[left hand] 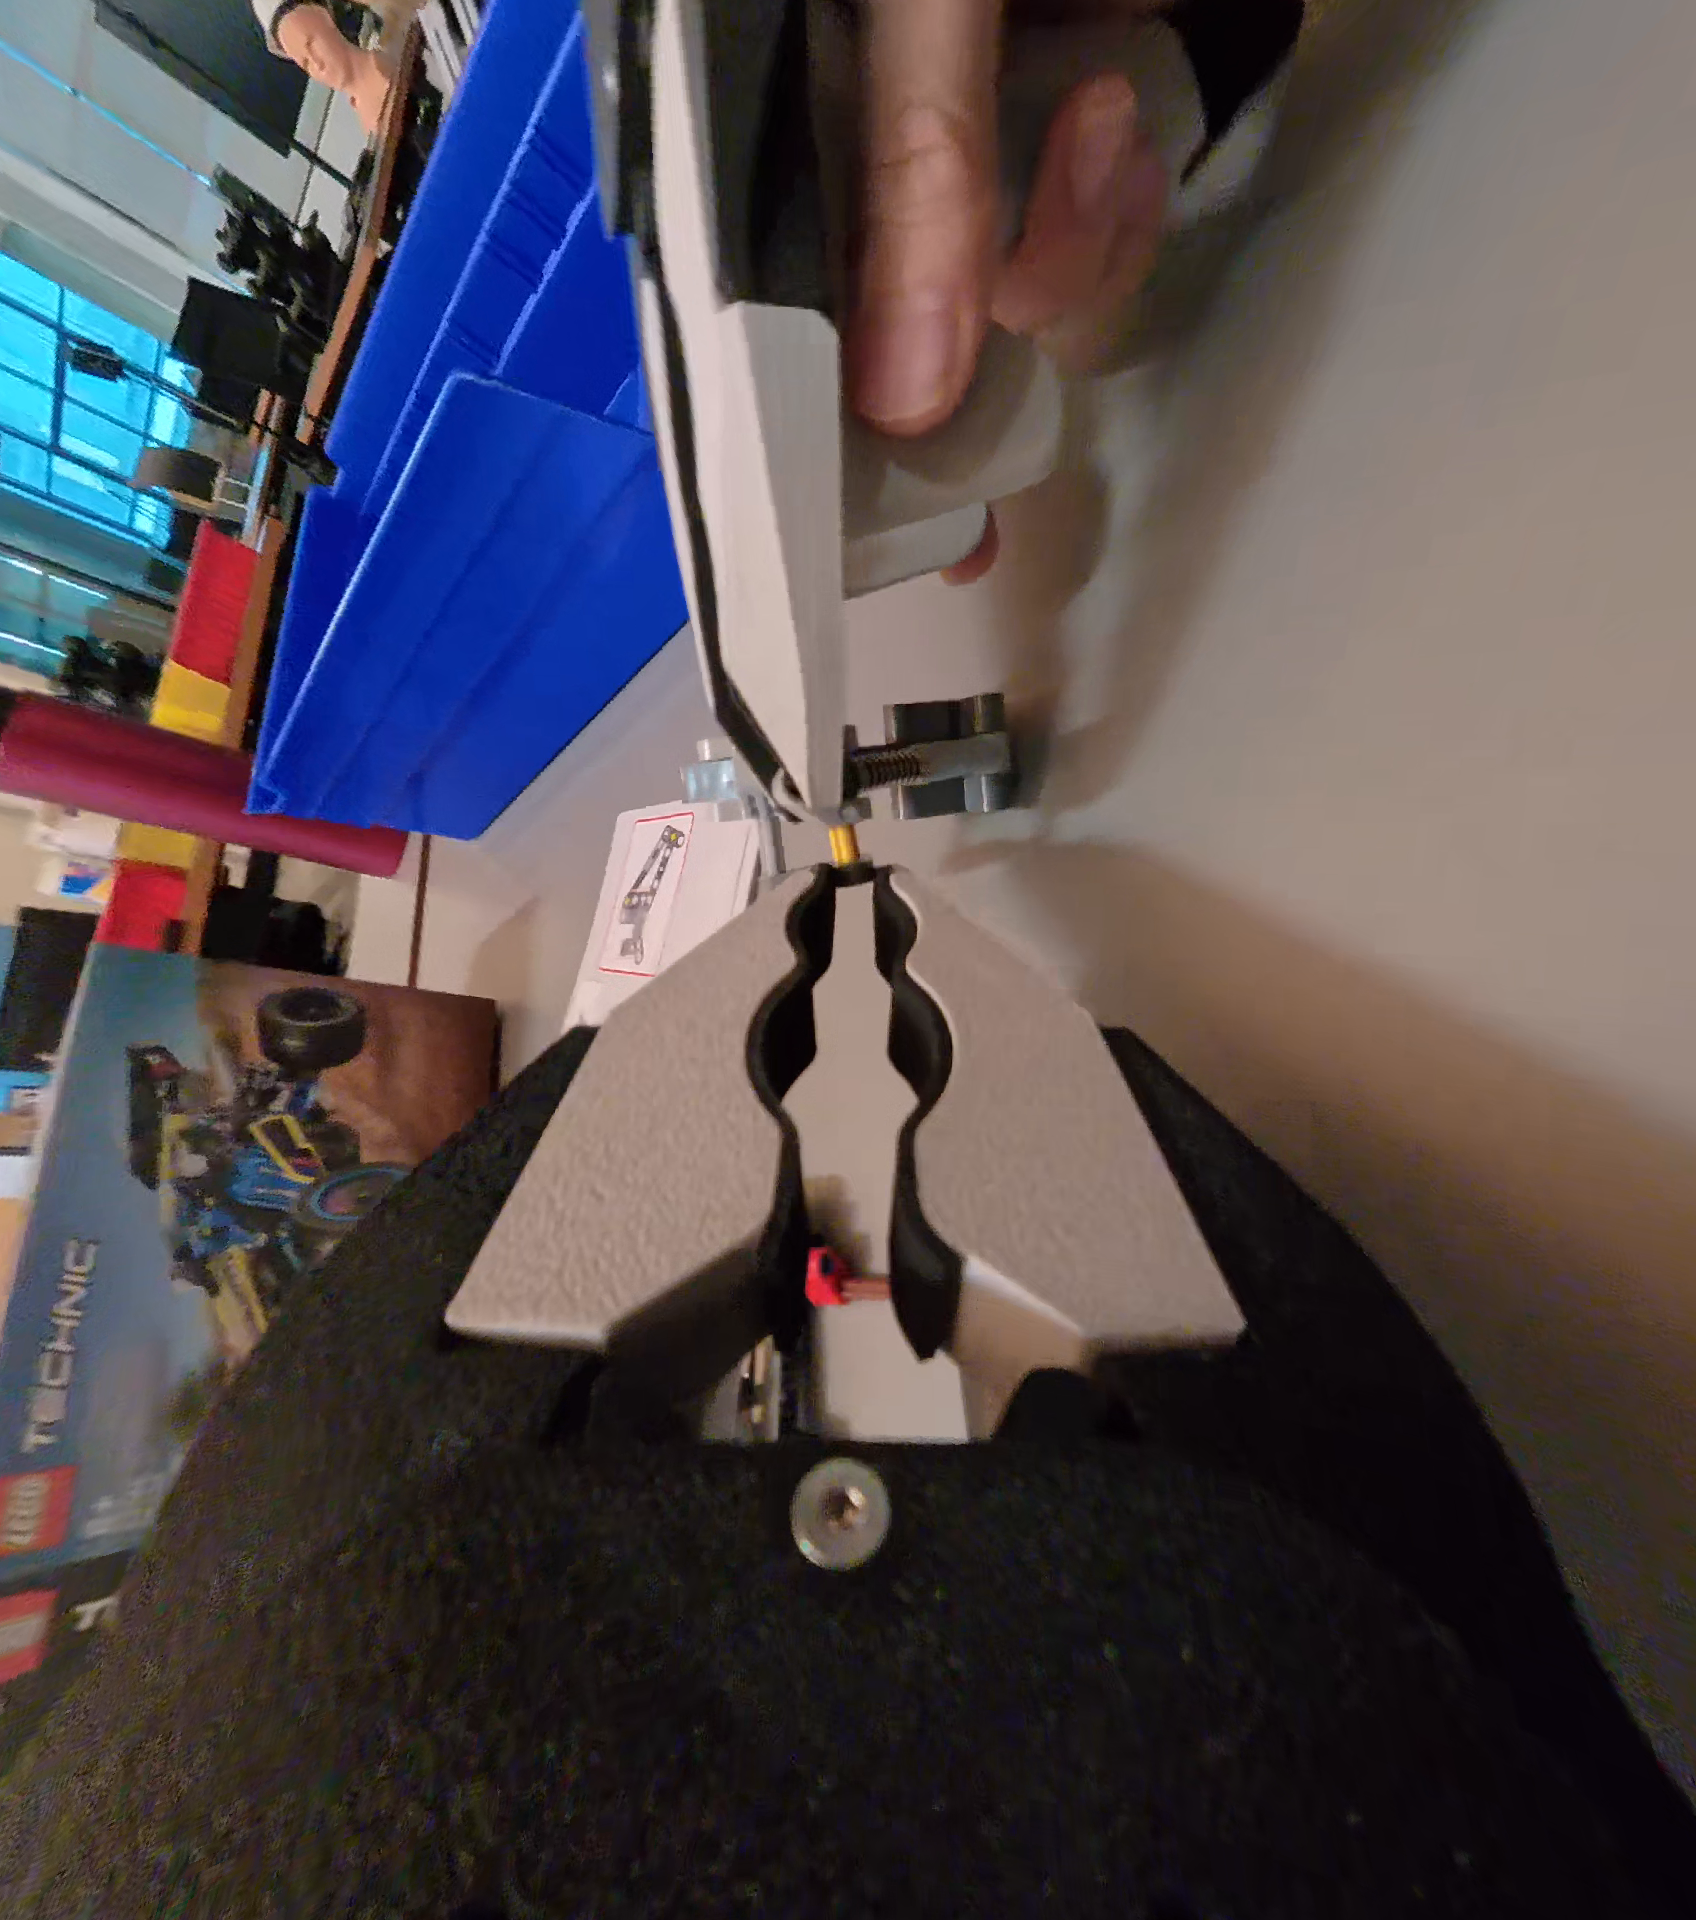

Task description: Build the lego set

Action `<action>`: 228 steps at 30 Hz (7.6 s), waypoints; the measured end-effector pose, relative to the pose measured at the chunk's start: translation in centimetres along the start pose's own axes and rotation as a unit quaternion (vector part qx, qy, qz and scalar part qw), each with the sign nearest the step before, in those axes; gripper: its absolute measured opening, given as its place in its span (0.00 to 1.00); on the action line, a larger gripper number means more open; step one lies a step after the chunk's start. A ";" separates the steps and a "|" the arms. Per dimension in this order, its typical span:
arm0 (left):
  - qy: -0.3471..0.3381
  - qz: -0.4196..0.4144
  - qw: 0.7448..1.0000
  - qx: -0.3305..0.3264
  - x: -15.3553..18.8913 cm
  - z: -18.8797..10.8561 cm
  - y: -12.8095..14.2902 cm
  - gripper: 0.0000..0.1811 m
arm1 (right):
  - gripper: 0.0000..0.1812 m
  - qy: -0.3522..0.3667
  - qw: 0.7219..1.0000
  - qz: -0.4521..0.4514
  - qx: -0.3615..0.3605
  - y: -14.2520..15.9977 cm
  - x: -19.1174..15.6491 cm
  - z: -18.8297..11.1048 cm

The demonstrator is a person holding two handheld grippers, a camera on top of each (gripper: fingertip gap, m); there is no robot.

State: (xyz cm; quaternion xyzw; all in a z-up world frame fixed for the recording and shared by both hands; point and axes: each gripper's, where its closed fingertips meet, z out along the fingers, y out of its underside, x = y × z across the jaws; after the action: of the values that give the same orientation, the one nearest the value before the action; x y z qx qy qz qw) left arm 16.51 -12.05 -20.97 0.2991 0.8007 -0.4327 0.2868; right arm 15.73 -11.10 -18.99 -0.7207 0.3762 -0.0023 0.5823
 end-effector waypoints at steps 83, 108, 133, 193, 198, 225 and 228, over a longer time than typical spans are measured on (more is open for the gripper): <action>0.010 -0.042 0.999 0.029 -0.6 0.6 0.7 0.02 | 0.04 -0.022 0.999 -0.009 -0.047 -0.4 1.0 0.5; -0.027 -0.082 0.995 0.044 -1.7 0.9 1.1 0.02 | 0.03 0.011 0.995 0.089 0.045 -1.5 2.0 0.4; -0.040 -0.094 0.994 0.042 -2.5 1.2 1.1 0.02 | 0.13 -0.017 0.986 0.133 0.094 -2.1 3.0 -0.4; 0.124 -0.329 0.920 0.175 -2.1 -1.1 -1.3 0.05 | 0.08 -0.019 0.983 -0.176 0.041 -1.7 0.2 -0.7; 0.134 -0.328 0.915 0.193 -1.9 -1.5 -1.8 0.04 | 0.08 -0.025 0.976 -0.208 0.052 -1.7 -0.5 -0.9; 0.140 -0.274 0.938 0.159 -1.1 -1.2 -0.5 0.02 | 0.08 -0.005 0.984 -0.173 0.038 -1.1 0.3 -1.9; 0.136 -0.267 0.942 0.152 -1.0 -1.0 -0.5 0.02 | 0.10 0.000 0.986 -0.167 0.002 0.0 0.4 -2.0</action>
State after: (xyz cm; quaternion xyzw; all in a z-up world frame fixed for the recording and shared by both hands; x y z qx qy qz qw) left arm 16.64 -11.63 -19.52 0.1703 0.8073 -0.5650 -0.0001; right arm 15.16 -13.01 -18.48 -0.7723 0.2507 -0.1003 0.5750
